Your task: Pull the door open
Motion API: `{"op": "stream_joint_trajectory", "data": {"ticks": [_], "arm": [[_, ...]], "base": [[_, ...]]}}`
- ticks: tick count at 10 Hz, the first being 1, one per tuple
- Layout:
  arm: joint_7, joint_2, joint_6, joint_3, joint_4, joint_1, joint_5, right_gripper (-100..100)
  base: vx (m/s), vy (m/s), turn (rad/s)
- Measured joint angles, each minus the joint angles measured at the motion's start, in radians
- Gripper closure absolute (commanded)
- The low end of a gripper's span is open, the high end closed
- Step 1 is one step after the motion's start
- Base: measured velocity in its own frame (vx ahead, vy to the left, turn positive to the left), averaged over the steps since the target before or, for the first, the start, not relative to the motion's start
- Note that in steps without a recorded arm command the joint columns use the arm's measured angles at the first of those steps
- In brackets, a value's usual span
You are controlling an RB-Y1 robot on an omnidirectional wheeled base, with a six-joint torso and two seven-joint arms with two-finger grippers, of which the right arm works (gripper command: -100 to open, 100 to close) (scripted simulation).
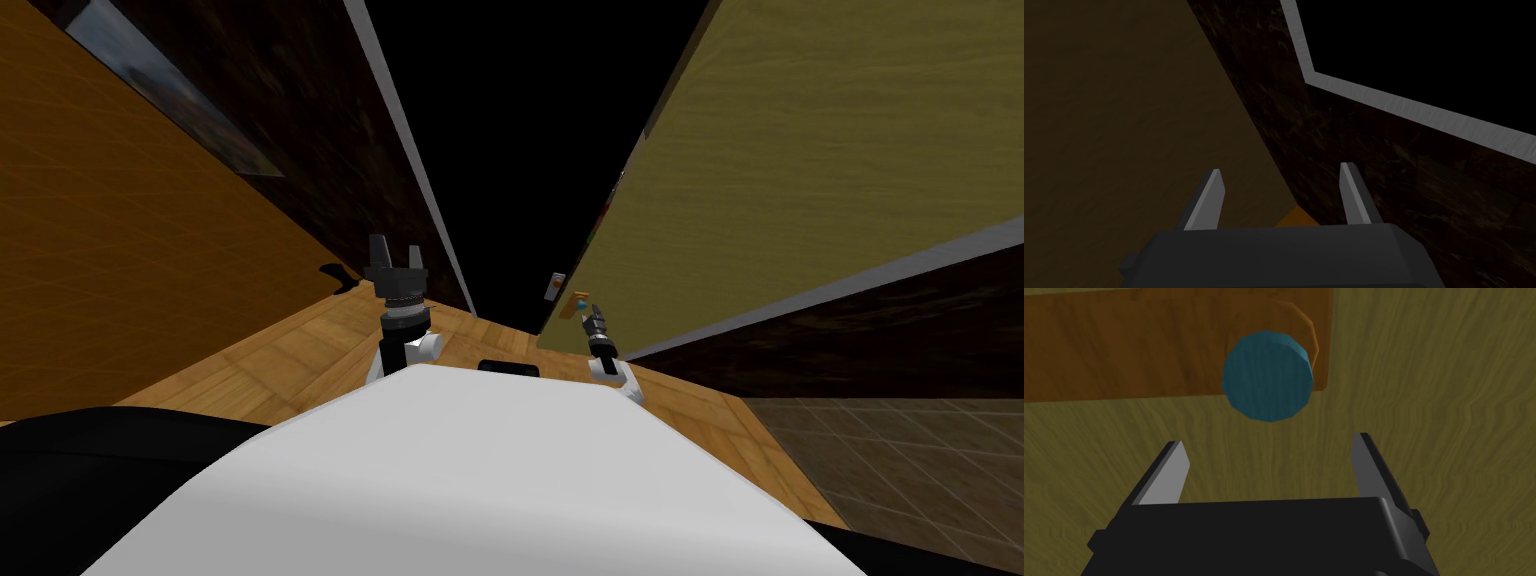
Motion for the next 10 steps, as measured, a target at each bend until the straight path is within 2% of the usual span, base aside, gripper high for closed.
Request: {"op": "stream_joint_trajectory", "data": {"ticks": [1,2,7,8,10], "arm": [[0.006,0.004,0.001,0.001,0.004,-0.010,-0.001,-100],[0.007,0.004,0.000,0.001,0.004,-0.012,-0.001,100],[0.006,0.003,0.002,0.000,0.004,-0.010,-0.001,100],[0.006,0.003,0.002,0.001,0.005,-0.009,-0.001,100],[-0.015,-0.018,-0.015,0.010,-0.003,-0.004,0.003,100]], "base": [[0.113,0.004,0.022],[-0.014,-0.001,-0.018],[-0.023,-0.001,-0.002],[-0.134,-0.060,0.160],[-0.215,-0.096,0.115]]}}
